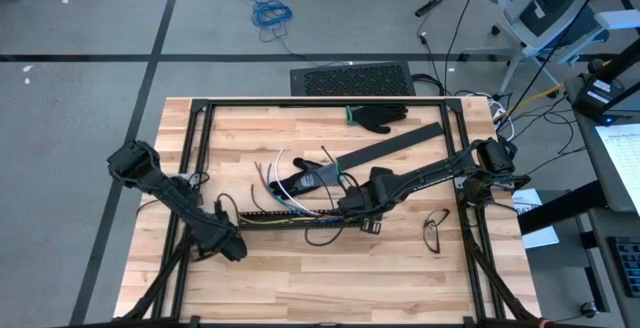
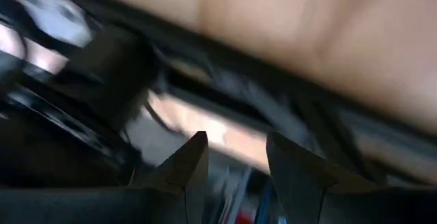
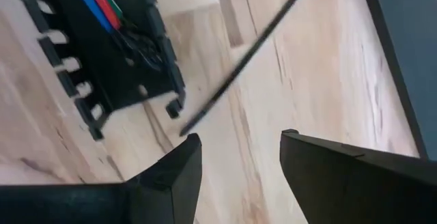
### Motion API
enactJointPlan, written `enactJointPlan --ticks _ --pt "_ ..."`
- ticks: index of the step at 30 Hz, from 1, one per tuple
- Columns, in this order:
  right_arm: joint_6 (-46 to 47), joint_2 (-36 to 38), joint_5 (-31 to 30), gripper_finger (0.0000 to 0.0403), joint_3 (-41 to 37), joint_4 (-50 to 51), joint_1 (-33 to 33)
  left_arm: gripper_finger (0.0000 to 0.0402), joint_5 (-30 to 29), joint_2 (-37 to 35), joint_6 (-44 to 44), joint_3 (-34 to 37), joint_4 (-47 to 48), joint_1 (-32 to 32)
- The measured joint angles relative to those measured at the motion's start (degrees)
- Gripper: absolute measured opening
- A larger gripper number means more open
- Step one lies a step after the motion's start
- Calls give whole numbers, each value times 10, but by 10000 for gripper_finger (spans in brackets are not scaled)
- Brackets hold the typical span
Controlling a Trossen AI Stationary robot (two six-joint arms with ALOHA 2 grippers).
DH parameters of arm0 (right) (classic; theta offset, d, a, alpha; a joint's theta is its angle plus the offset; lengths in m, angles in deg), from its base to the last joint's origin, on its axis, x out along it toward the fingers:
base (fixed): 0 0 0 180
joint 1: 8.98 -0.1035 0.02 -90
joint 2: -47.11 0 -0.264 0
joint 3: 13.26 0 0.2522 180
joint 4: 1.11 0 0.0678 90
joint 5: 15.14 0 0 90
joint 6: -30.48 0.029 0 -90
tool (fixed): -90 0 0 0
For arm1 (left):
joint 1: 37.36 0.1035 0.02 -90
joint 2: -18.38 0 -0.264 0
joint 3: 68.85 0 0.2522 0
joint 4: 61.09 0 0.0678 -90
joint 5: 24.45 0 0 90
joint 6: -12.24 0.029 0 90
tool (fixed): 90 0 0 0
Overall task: Ziptie cables
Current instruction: Put the zip tied cable wires into the black cable duct
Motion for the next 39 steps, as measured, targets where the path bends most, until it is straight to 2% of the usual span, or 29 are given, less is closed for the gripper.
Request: enactJointPlan --ticks 3,6,9,13,17,19,21,23,26,28,31,35,39 --pt "0 0 -2 183 0 21 0 146 60 -2 55 -2 13 0" --pt "21 4 -49 183 0 58 -2 146 57 -15 68 -27 13 0" --pt "60 32 -119 183 0 64 -6 146 -62 -50 7 -73 11 -4" --pt "90 87 -163 183 0 8 11 146 -283 -124 -118 -147 9 -13" --pt "71 126 -155 183 0 -126 56 146 -520 -209 -161 -187 3 -10" --pt "47 130 -107 183 0 -188 84 146 -575 -244 -134 -187 -1 24" --pt "24 131 -24 183 0 -230 110 146 -558 -265 -14 -184 -29 90" --pt "0 131 43 183 0 -256 128 146 -476 -268 152 -184 -90 173" --pt "-35 133 79 183 0 -282 131 146 -346 -253 339 -184 -175 285" --pt "-39 135 97 183 0 -292 127 146 -306 -227 427 -184 -226 346" --pt "-27 127 159 183 0 -325 120 146 -257 -192 498 -184 -222 414" --pt "22 85 149 183 0 -435 106 146 -246 -176 507 -184 -151 450" --pt "82 6 180 183 0 -525 106 146 -245 -229 481 -184 -157 453"
